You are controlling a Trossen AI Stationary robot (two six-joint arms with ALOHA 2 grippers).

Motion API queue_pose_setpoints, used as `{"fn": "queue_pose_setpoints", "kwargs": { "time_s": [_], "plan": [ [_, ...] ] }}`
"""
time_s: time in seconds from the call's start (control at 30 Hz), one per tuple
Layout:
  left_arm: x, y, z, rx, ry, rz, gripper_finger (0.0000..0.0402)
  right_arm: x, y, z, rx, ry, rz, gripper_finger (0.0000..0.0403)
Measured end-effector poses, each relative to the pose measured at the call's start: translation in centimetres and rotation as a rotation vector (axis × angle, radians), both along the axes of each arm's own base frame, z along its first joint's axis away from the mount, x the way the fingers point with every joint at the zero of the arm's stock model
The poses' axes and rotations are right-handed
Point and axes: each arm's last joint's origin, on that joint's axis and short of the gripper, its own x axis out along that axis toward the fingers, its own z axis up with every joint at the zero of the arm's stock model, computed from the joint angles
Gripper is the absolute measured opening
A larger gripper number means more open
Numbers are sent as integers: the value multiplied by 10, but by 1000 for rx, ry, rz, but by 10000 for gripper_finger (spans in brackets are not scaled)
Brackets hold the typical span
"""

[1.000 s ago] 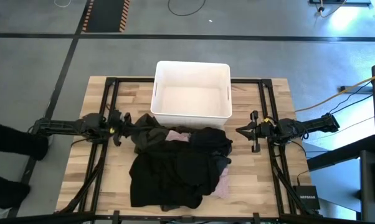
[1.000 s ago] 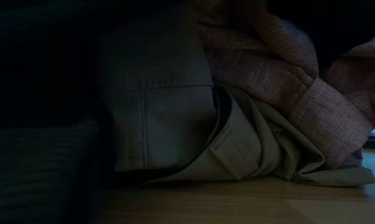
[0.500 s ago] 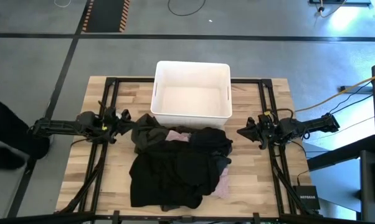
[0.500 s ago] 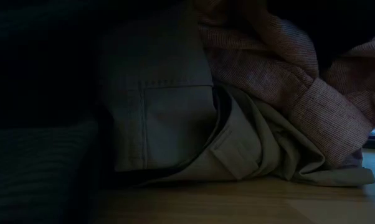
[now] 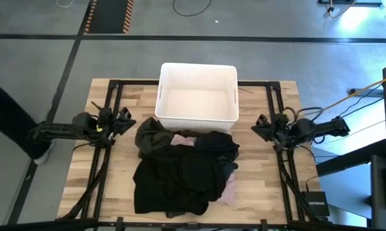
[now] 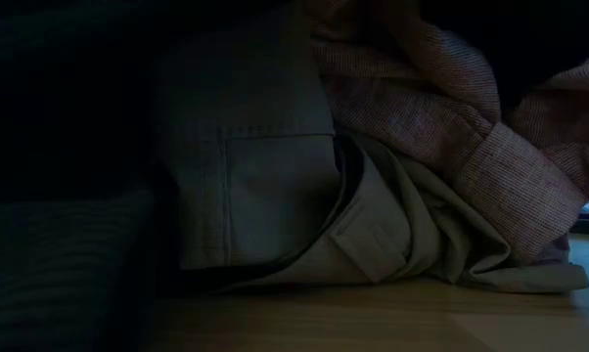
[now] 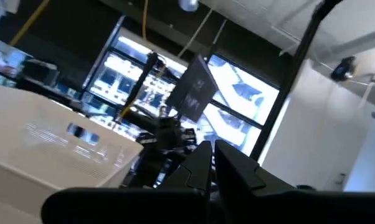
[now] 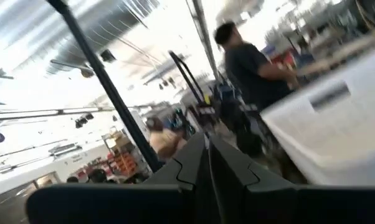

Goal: Sort clothes
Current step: Put the black shirt into the white laundry bin

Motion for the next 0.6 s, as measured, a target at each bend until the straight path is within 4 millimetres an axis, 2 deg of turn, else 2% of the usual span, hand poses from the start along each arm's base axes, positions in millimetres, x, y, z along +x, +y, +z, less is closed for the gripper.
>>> {"fn": "queue_pose_setpoints", "kwargs": {
  "time_s": [0.13, 0.3, 0.4, 0.6],
  "plan": [
    [5, 0, 14, 52, 54, 30, 15, -1, -1, 21, -81, -9, -49, 42],
    [16, 0, 33, 151, 101, 67, 15, 10, 2, 52, -191, 27, -101, 42],
    [25, 0, 38, 191, 111, 80, 15, 23, 5, 73, -269, 64, -114, 42],
    [38, -1, 30, 247, 196, 91, 15, 64, 16, 111, -395, 151, -130, 42]
  ]
}}
